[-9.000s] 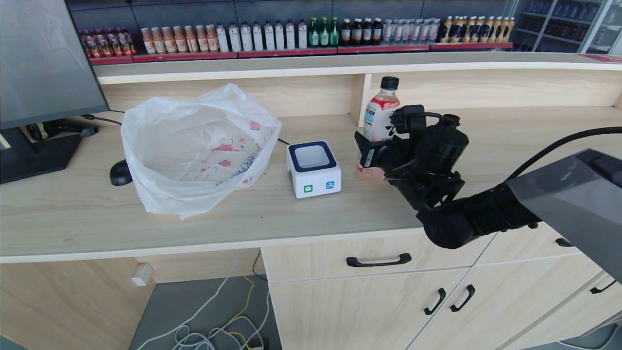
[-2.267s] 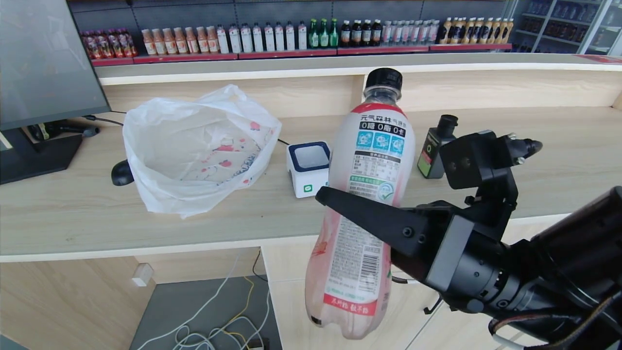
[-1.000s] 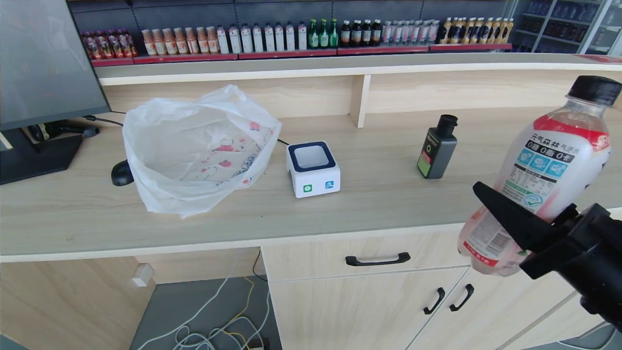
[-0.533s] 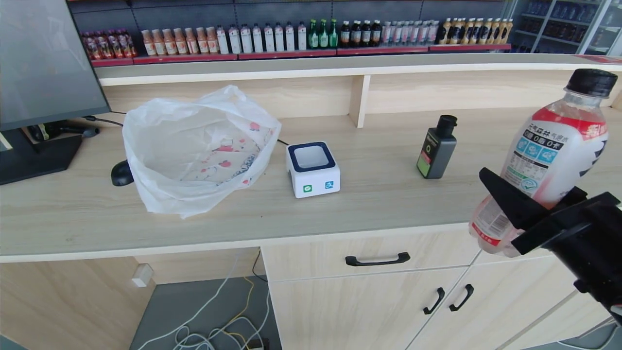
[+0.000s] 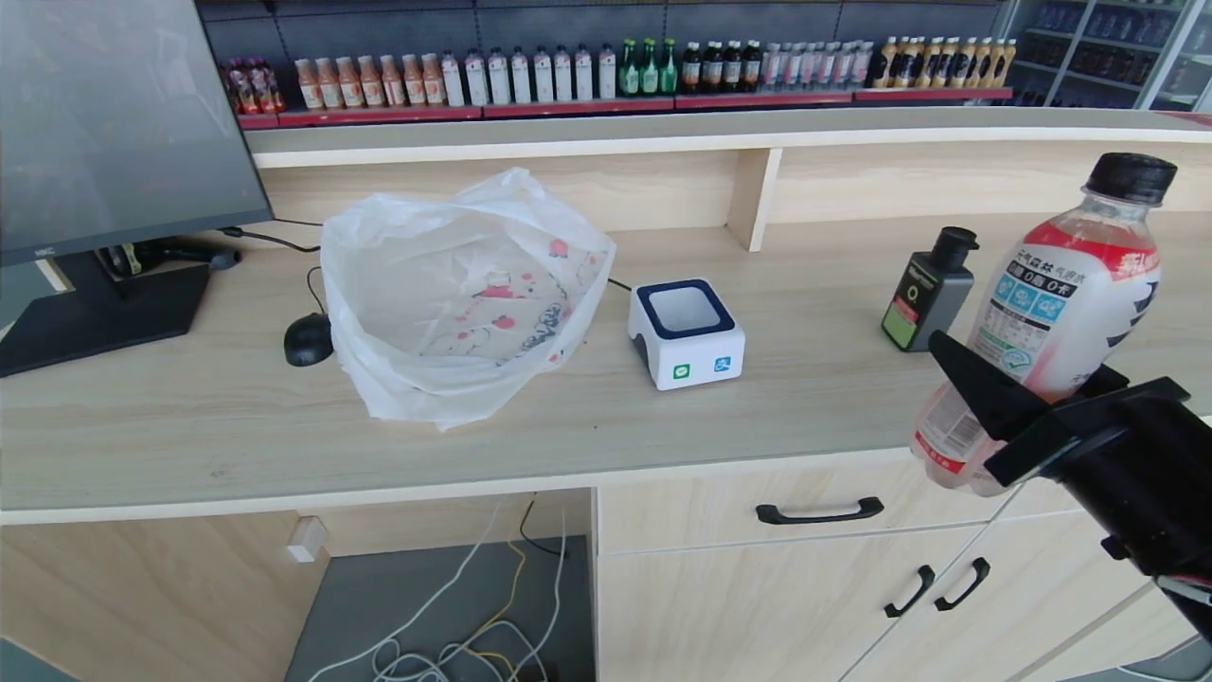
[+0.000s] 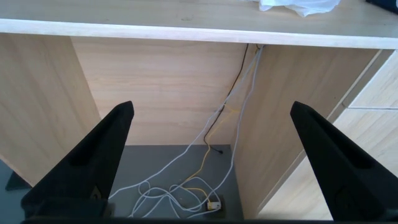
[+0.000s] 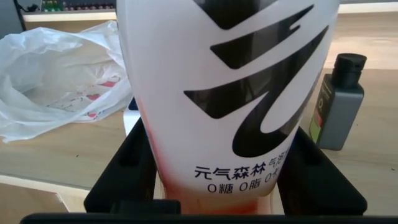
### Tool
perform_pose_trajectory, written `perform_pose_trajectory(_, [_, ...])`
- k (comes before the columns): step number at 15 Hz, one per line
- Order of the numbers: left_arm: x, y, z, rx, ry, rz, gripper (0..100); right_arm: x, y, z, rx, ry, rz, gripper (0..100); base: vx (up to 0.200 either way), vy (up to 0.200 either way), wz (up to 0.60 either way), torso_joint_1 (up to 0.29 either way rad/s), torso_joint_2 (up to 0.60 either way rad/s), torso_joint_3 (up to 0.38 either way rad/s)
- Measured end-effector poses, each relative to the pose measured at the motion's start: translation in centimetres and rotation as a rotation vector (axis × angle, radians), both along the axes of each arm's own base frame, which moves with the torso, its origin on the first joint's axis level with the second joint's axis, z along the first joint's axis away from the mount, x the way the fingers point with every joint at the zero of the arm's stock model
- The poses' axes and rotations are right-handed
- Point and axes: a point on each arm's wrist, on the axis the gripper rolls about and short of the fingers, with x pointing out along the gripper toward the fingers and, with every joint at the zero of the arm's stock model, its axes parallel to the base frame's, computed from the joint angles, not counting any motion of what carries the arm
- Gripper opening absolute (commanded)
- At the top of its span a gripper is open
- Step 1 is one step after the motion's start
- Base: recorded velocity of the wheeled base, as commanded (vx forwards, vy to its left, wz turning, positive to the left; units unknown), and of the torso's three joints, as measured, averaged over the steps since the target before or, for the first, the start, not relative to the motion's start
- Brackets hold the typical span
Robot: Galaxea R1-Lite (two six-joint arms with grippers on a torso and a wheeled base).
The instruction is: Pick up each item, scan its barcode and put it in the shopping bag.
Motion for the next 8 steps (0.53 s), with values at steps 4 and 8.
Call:
perform_pose_trajectory(4, [0.00,0.00,-0.01,0.001,0.000,-0.002,100,0.07,-0.10,-0.15,-0.005,0.006,-0.006,0,0.000,0.000,0.00,0.000,0.00,0.000])
perform_pose_trajectory(8, [0.00,0.00,0.00,0.001,-0.001,-0.002,100,0.22,-0.10,-0.05,0.003,0.005,-0.001,0,0.000,0.000,0.00,0.000,0.00,0.000])
